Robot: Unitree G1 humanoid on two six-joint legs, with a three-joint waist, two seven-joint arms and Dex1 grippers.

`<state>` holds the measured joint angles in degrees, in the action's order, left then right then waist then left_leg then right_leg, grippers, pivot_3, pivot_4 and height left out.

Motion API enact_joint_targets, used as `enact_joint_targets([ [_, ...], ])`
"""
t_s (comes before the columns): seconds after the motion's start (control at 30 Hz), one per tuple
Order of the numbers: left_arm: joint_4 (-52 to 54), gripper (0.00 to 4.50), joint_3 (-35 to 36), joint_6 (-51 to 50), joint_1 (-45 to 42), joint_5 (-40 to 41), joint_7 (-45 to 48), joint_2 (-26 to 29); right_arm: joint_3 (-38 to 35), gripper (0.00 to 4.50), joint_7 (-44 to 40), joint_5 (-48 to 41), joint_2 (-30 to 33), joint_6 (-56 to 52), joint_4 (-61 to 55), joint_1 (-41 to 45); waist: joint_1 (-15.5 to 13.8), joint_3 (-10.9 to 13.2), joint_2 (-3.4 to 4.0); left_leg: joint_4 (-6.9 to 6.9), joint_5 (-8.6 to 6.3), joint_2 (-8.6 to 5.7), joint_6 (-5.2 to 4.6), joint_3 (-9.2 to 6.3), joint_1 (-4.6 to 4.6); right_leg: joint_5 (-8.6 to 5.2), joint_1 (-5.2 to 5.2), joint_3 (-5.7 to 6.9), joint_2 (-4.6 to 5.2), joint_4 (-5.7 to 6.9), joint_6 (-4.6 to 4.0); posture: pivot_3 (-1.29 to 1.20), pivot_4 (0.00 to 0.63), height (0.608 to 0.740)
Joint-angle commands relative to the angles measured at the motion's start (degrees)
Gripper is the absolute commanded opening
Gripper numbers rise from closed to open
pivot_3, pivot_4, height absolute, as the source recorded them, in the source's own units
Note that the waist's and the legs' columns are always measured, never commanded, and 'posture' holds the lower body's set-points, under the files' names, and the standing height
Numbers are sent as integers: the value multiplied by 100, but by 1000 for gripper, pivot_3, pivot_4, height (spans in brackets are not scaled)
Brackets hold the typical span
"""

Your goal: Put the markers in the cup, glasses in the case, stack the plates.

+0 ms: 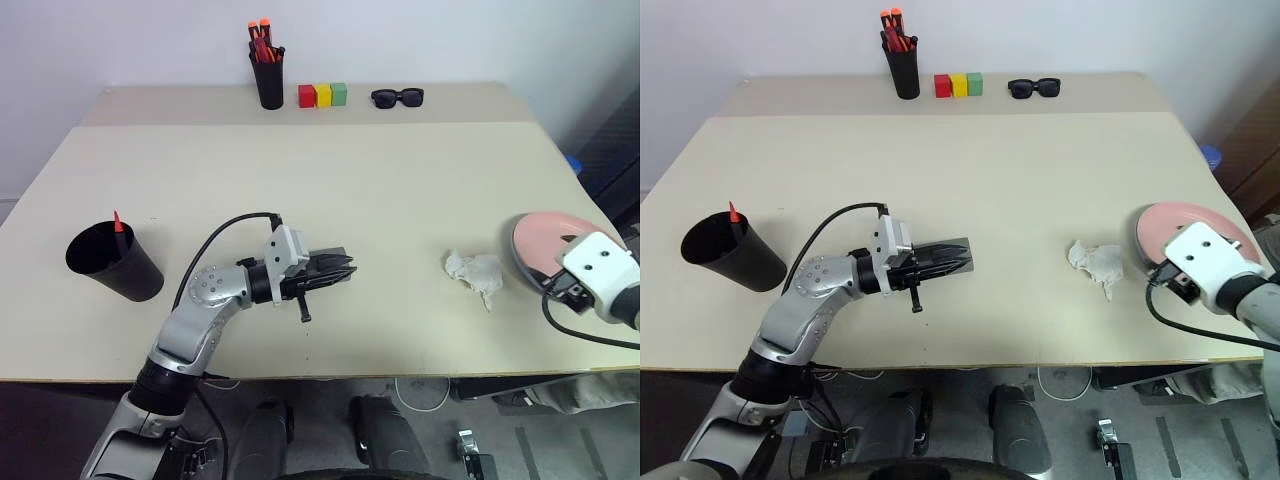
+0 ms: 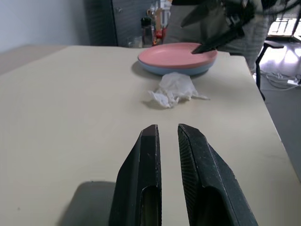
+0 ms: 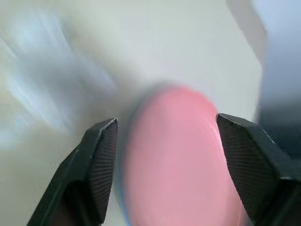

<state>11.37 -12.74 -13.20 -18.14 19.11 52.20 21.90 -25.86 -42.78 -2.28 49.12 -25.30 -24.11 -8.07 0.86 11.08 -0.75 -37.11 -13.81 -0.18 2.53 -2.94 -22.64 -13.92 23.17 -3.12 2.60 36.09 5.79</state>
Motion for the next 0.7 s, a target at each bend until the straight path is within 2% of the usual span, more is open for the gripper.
enact_joint_targets([
  [0.03,168,598,56,164,106,-63,-55,39,256,3503,-305,-464,-41,-239,-351,5,-17,1,-1,0,0,0,0,-1,-1,0,0,0,0,-1,0,0,150,740],
  [0.27,323,598,41,179,259,-128,-209,37,1201,3503,553,366,-235,99,663,173,-20,1,-3,-3,0,-2,0,1,-5,2,-1,0,8,-8,-3,0,150,740],
  [0.33,390,598,38,140,271,-128,-255,36,1238,2974,612,383,-295,158,807,136,-18,0,-2,-1,0,-2,0,2,-5,5,2,0,8,-7,-10,0,150,740],
  [0.4,445,598,35,97,278,-114,-287,37,1182,2200,644,331,-362,209,757,83,-18,0,-1,2,0,-1,0,2,-4,5,2,0,6,-7,-11,0,150,740],
  [0.53,480,598,-15,22,248,-90,-295,15,911,140,818,238,-441,147,537,95,-15,0,-1,1,0,-1,0,1,-5,3,2,0,4,-6,-6,0,150,740],
  [0.57,466,598,-26,0,221,-83,-292,-2,825,27,836,221,-439,81,446,91,-16,0,-1,1,0,-1,0,1,-5,2,2,0,4,-6,-4,0,150,740],
  [0.7,419,598,-53,-75,130,-66,-275,-88,460,27,890,223,-359,-114,140,61,-18,0,-1,1,0,-1,0,1,-5,-3,2,1,4,-6,3,0,150,740],
])
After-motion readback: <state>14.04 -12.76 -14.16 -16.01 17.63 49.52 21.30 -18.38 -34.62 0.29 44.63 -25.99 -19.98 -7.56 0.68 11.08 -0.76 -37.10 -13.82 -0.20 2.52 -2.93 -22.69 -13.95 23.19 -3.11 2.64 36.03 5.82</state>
